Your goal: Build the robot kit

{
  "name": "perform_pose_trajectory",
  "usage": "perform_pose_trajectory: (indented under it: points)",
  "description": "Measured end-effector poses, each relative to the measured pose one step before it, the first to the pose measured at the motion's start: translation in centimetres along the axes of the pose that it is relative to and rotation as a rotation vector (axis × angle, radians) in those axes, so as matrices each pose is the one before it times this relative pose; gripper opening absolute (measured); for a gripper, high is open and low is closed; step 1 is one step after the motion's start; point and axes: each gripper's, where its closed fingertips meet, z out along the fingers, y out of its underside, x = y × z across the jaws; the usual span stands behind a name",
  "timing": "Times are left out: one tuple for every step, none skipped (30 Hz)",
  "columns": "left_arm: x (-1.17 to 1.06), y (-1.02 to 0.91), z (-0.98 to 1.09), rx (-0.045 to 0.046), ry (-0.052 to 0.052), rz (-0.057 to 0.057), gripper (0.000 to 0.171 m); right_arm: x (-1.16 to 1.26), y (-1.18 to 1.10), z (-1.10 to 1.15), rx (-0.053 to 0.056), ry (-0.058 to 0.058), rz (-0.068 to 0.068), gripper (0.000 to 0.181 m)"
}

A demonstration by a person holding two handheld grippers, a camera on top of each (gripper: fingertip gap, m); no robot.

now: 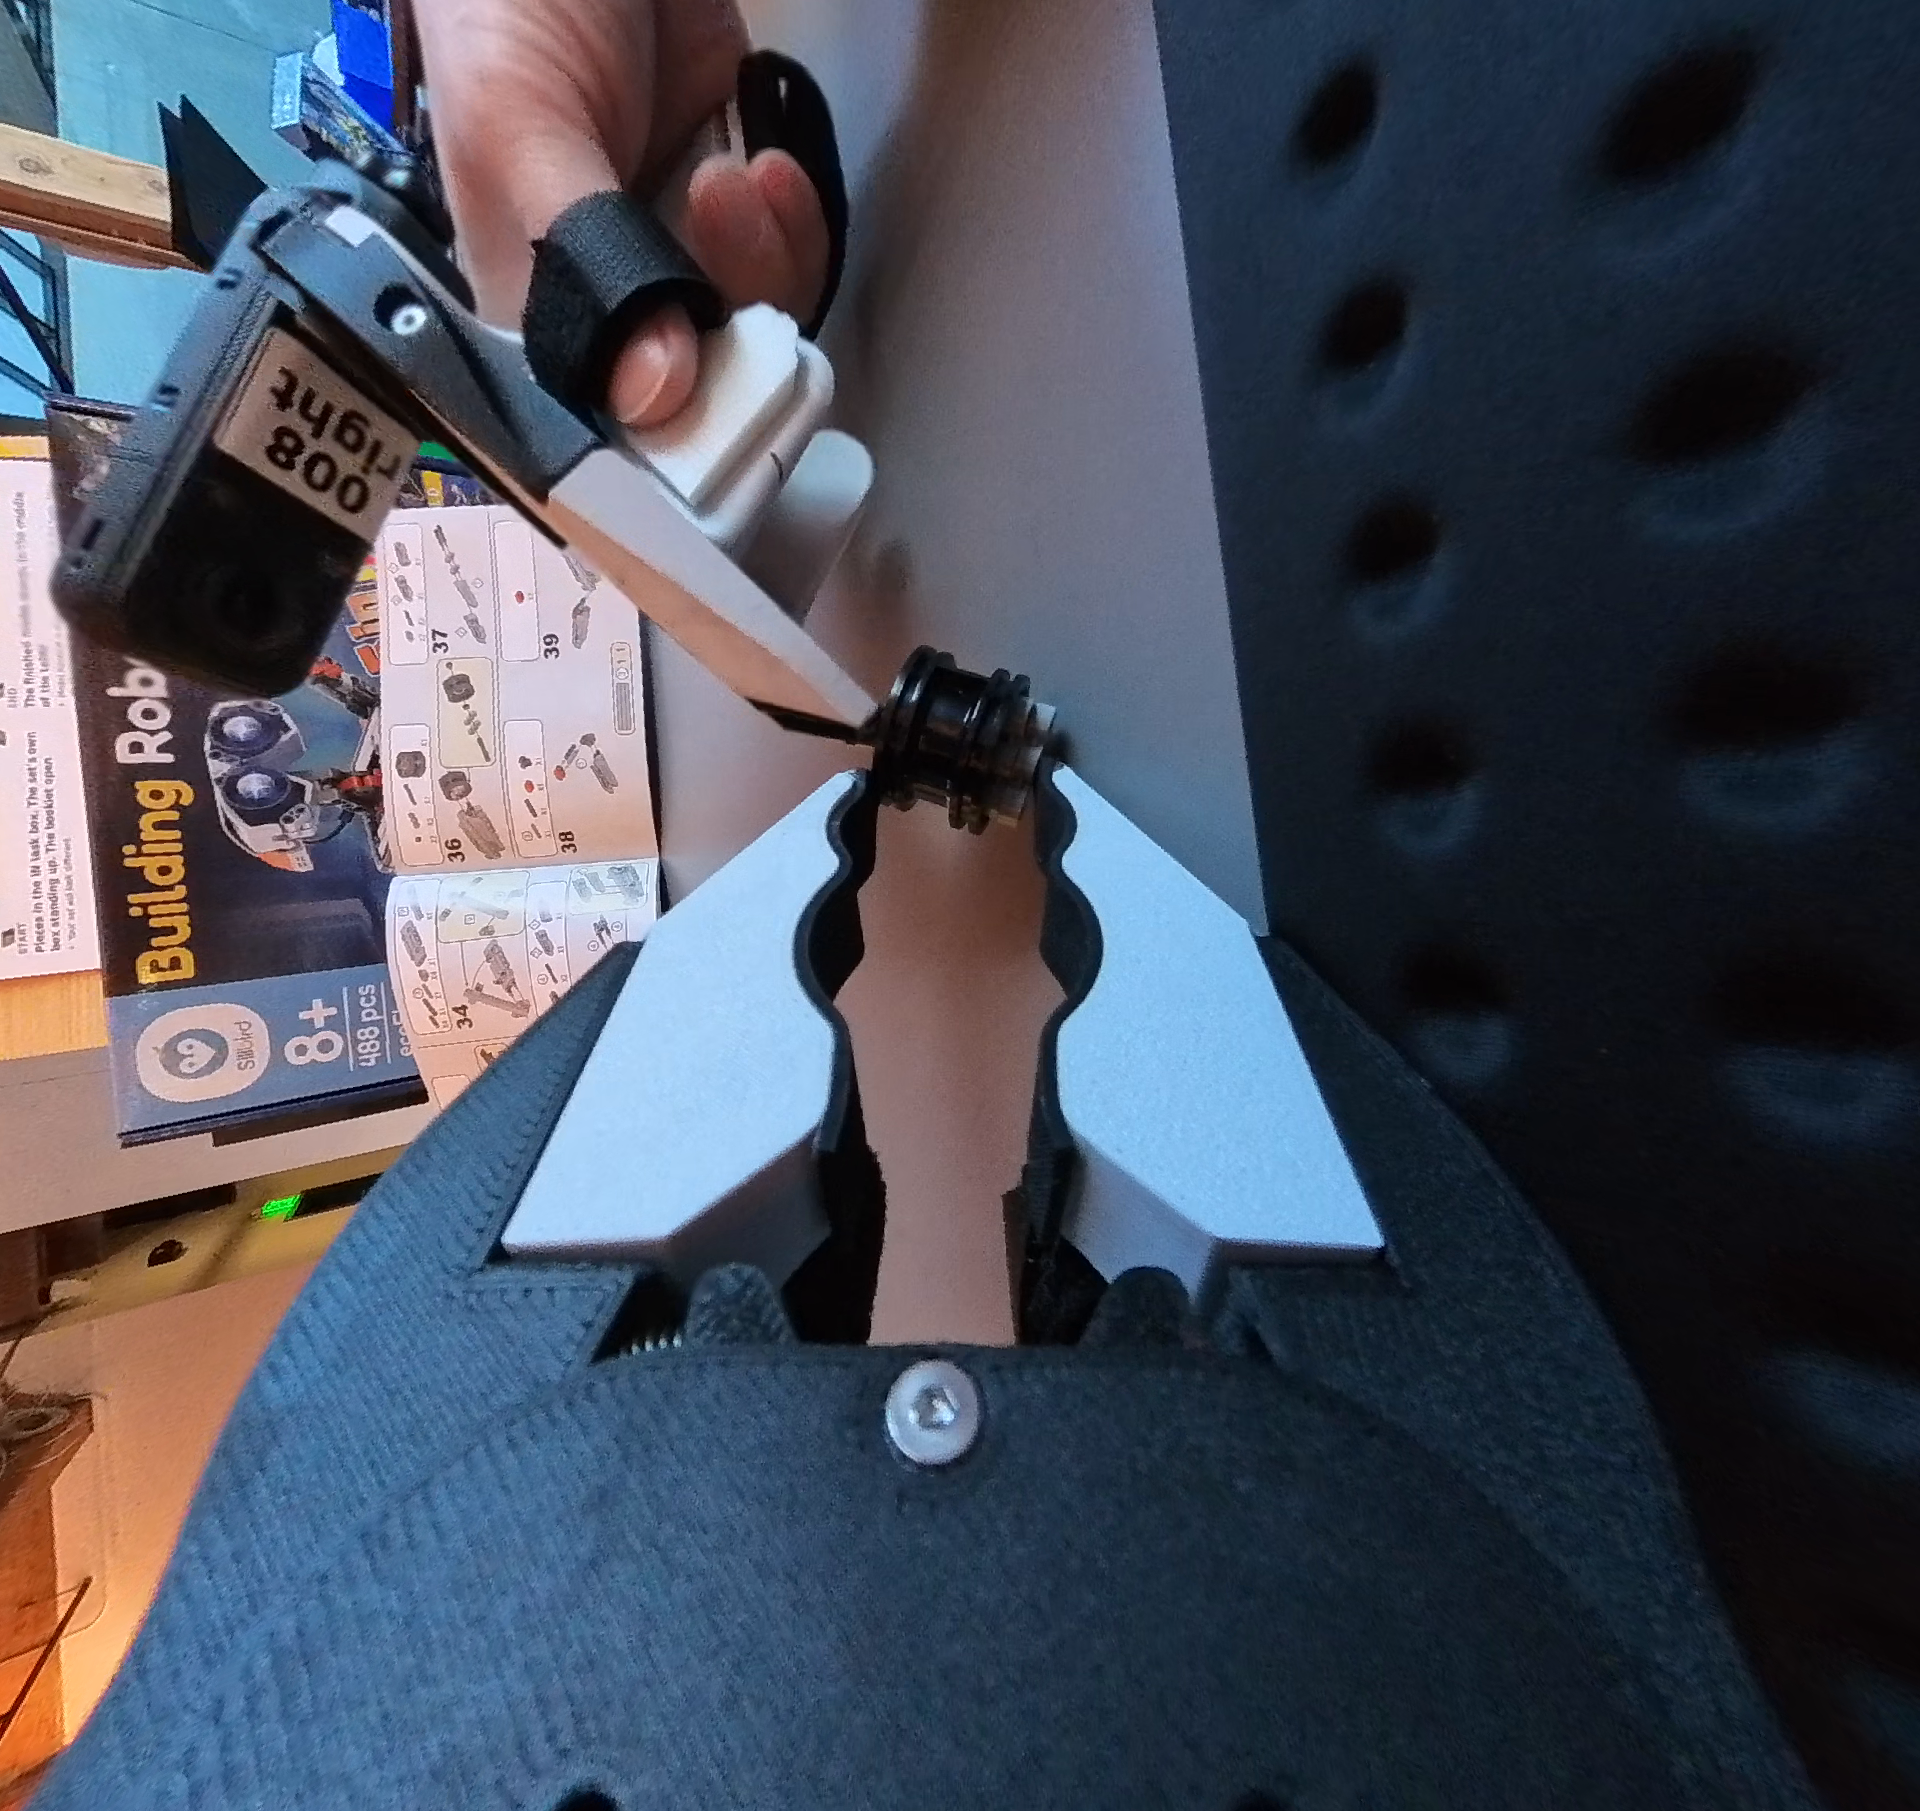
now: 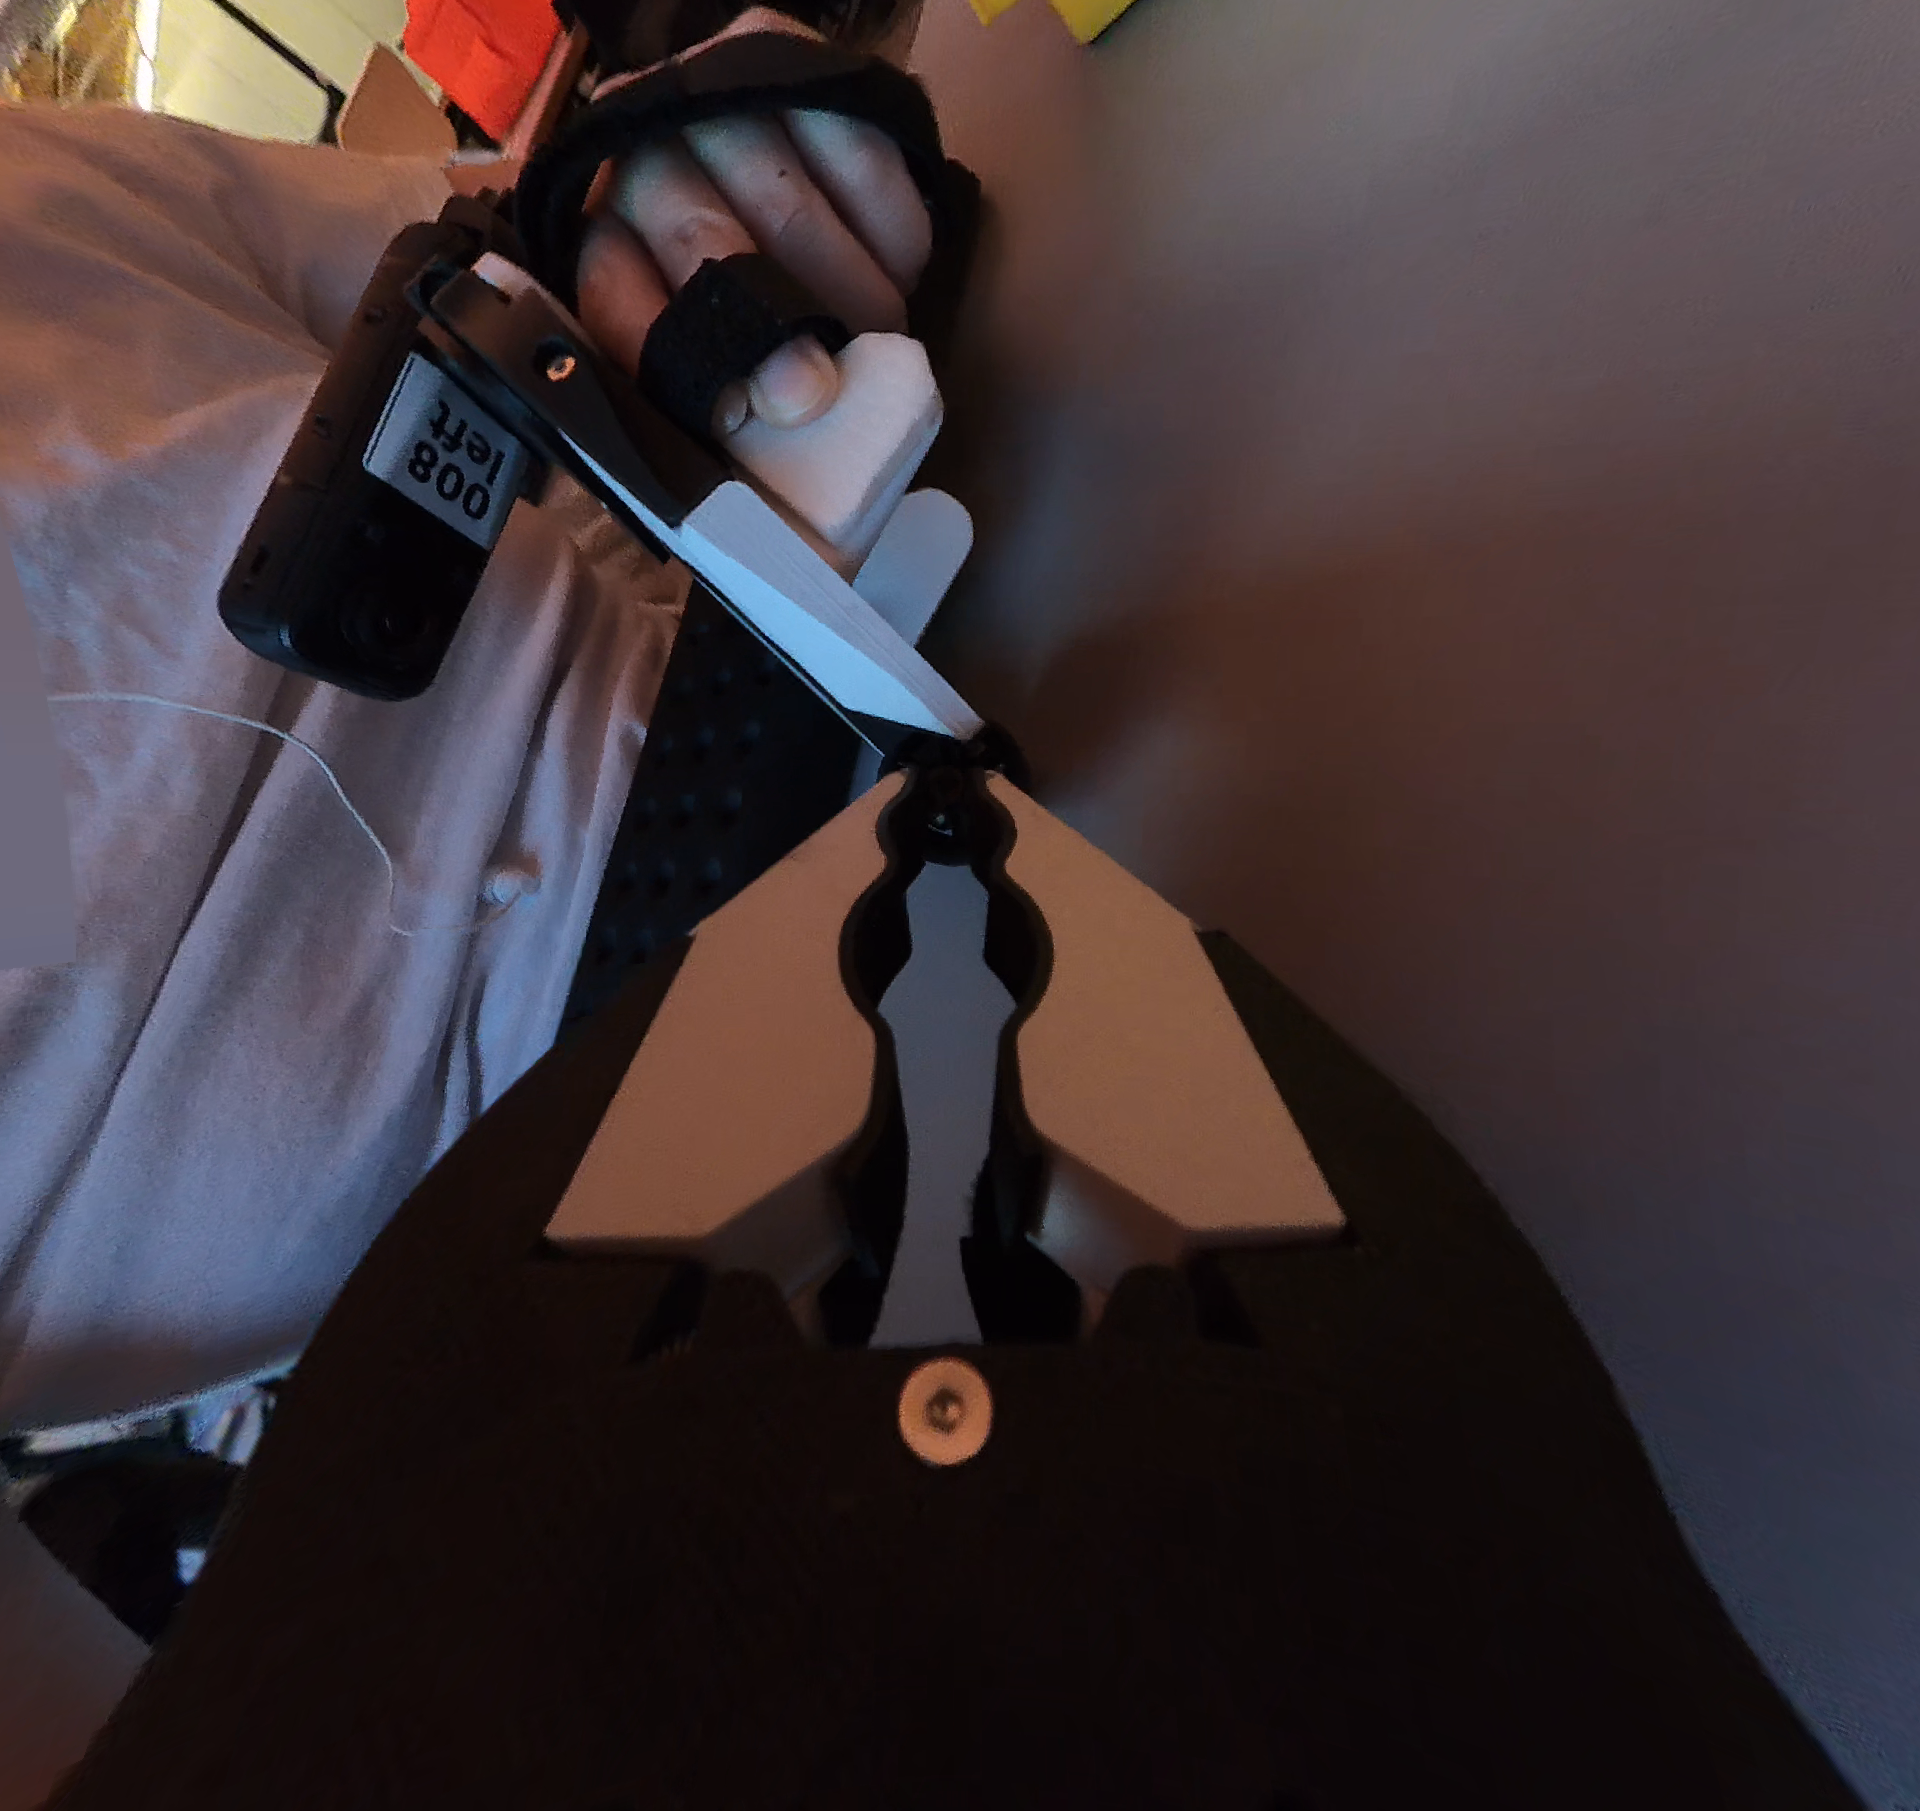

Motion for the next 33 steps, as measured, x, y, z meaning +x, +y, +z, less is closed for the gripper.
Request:
perform_pose_trajectory:
  points:
    - [0.005,0.005,-0.017,-0.00015,0.0007,-0.0015,0.029,-0.030,0.027,0.025,0.0094,0.0033,0.0230,0.006]
    - [0.011,0.001,0.000,-0.00004,0.0003,-0.0010,0.029,0.014,-0.004,0.008,0.0086,0.0092,0.0204,0.006]
    - [-0.001,0.002,-0.001,-0.00016,-0.0001,-0.0002,0.029,-0.006,0.021,-0.015,0.0049,0.0135,0.0164,0.006]
    - [-0.006,0.001,-0.007,-0.00025,0.0001,-0.0002,0.029,-0.003,0.008,0.002,0.0031,0.0189,0.0083,0.006]
    - [-0.001,0.006,0.000,-0.00018,0.0004,-0.0011,0.029,0.022,-0.004,0.018,0.0032,0.0234,0.0009,0.006]
    - [0.003,0.004,-0.005,-0.00018,0.0007,-0.0022,0.029,0.021,-0.017,-0.009,0.0069,0.0250,-0.0051,0.006]
    - [0.003,0.008,-0.001,-0.00029,0.0003,-0.0017,0.029,0.026,-0.013,0.009,0.0117,0.0235,0.0020,0.006]
    - [-0.005,0.011,-0.003,-0.00057,0.0001,-0.0011,0.029,0.020,-0.033,0.008,0.0152,0.0222,0.0095,0.006]
    - [0.002,0.007,-0.009,-0.00065,0.0002,-0.0011,0.029,0.021,-0.030,0.017,0.0191,0.0234,0.0008,0.006]
    - [0.004,0.000,0.000,0.00004,0.0002,-0.0002,0.029,0.007,-0.002,0.037,0.0183,0.0221,0.0009,0.007]
    - [0.002,-0.011,0.005,0.00001,-0.0001,0.0012,0.029,0.018,-0.008,0.028,0.0171,0.0223,0.0022,0.006]
    - [-0.005,0.006,-0.003,-0.00040,0.0001,0.0008,0.029,0.025,-0.031,0.022,0.0169,0.0234,-0.0002,0.006]
    - [0.004,0.006,0.000,-0.00016,0.0008,-0.0009,0.029,0.052,-0.036,0.027,0.0170,0.0230,0.0012,0.006]
    - [-0.003,0.001,0.005,0.00041,0.0008,-0.0019,0.029,0.016,-0.005,0.025,0.0150,0.0213,-0.0026,0.007]
    - [0.007,-0.006,-0.009,0.00054,-0.0001,-0.0003,0.029,-0.023,0.020,-0.009,0.0120,0.0182,-0.0101,0.007]
    - [-0.005,-0.011,0.000,0.00027,-0.0013,0.0019,0.029,-0.010,0.000,-0.036,0.0104,0.0140,-0.0104,0.006]
    - [-0.010,-0.010,0.001,-0.00036,-0.0016,0.0020,0.029,-0.015,-0.008,-0.027,0.0107,0.0101,-0.0084,0.006]
    - [0.005,-0.010,0.001,-0.00033,-0.0008,0.0013,0.029,-0.022,-0.009,-0.022,0.0089,0.0062,-0.0083,0.006]
    - [-0.001,-0.005,-0.009,0.00047,-0.0003,0.0005,0.029,-0.025,0.015,-0.021,0.0052,0.0026,-0.0084,0.007]
    - [-0.001,-0.007,0.003,0.00047,-0.0002,-0.0002,0.029,0.004,0.008,-0.036,0.0030,0.0026,-0.0058,0.006]
    - [-0.004,0.009,-0.001,-0.00038,0.0002,-0.0009,0.029,0.033,-0.008,-0.023,0.0024,0.0021,-0.0058,0.006]
    - [0.005,0.019,0.009,-0.00048,0.0004,-0.0015,0.029,0.024,-0.016,-0.034,0.0027,0.0003,-0.0086,0.006]
    - [-0.007,-0.002,-0.005,-0.00004,-0.0002,-0.0007,0.029,-0.013,0.001,-0.015,0.0023,-0.0007,-0.0107,0.006]
    - [0.003,0.000,-0.003,-0.00026,-0.0006,0.0003,0.029,0.000,-0.008,-0.015,0.0012,0.0013,-0.0105,0.006]
    - [-0.003,0.000,0.002,-0.00054,-0.0002,-0.0001,0.029,-0.003,-0.004,-0.011,0.0005,0.0011,-0.0105,0.006]
    - [0.006,0.017,-0.002,-0.00028,0.0001,-0.0011,0.029,-0.009,-0.010,-0.032,-0.0002,0.0024,-0.0136,0.006]
    - [-0.018,0.013,-0.001,-0.00044,-0.0002,-0.0017,0.029,-0.015,-0.026,-0.093,-0.0024,0.0040,-0.0172,0.006]
    - [-0.017,0.008,-0.004,-0.00059,-0.0013,-0.0002,0.029,-0.020,-0.039,-0.142,-0.0039,0.0056,-0.0224,0.006]
    - [-0.019,0.031,0.008,-0.00198,-0.0018,0.0005,0.029,-0.082,-0.041,-0.195,-0.0048,0.0049,-0.0318,0.006]
    - [-0.013,0.012,0.008,-0.00152,-0.0005,-0.0002,0.029,-0.073,-0.002,-0.187,-0.0093,0.0099,-0.0412,0.006]
    - [-0.017,-0.004,-0.006,0.00070,-0.0006,0.0003,0.029,0.074,0.086,-0.165,-0.0172,0.0239,-0.0529,0.006]
    - [-0.012,-0.013,-0.010,0.00135,-0.0017,0.0015,0.029,0.149,0.220,-0.118,-0.0259,0.0323,-0.0647,0.006]
    - [-0.007,-0.006,0.000,0.00020,-0.0010,0.0010,0.029,0.403,0.292,-0.095,-0.0325,0.0496,-0.0616,0.006]
